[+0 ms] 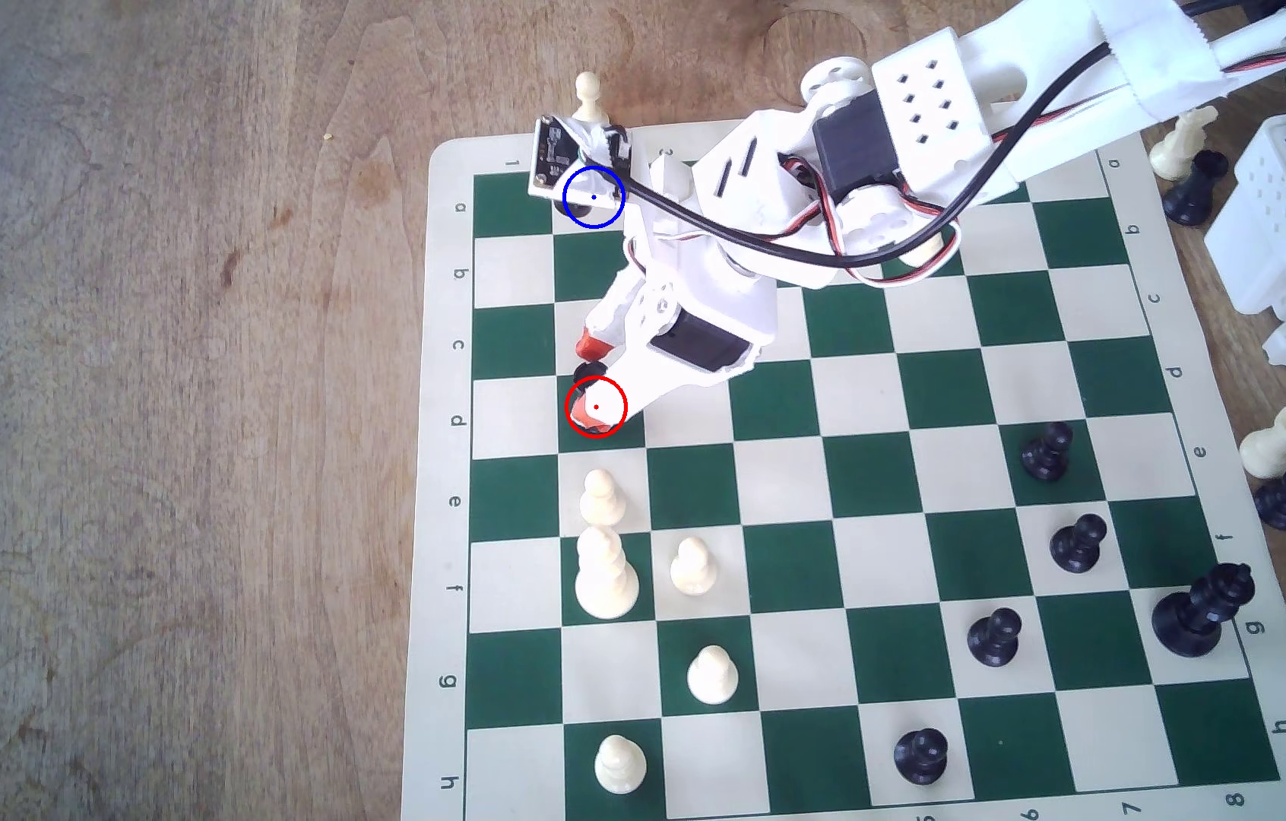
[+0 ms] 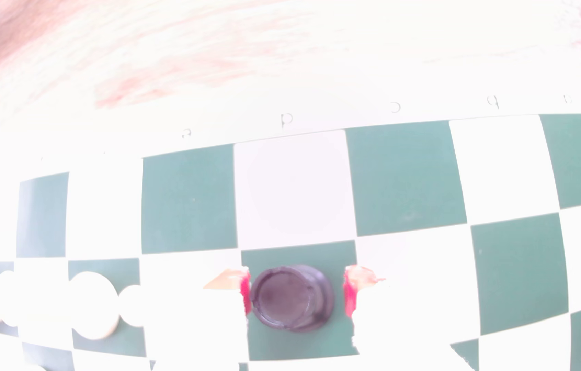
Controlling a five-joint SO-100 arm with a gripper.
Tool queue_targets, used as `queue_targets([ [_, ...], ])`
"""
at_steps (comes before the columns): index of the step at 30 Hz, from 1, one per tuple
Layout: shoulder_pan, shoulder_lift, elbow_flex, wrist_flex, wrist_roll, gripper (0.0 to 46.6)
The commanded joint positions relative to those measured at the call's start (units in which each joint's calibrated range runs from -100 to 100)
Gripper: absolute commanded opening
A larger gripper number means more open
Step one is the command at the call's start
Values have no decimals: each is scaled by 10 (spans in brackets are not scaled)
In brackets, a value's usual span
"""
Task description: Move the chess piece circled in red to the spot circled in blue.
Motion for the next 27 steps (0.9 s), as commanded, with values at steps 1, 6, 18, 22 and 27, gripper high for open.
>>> queue_targets([
  [1, -4, -19, -2, -11, -1, 148],
  [6, -4, -23, -2, -9, 0, 97],
  [18, -5, -29, -2, -6, -1, 3],
  [22, -7, -44, -2, 0, -7, 3],
  [27, -14, -84, -7, 21, -17, 3],
])
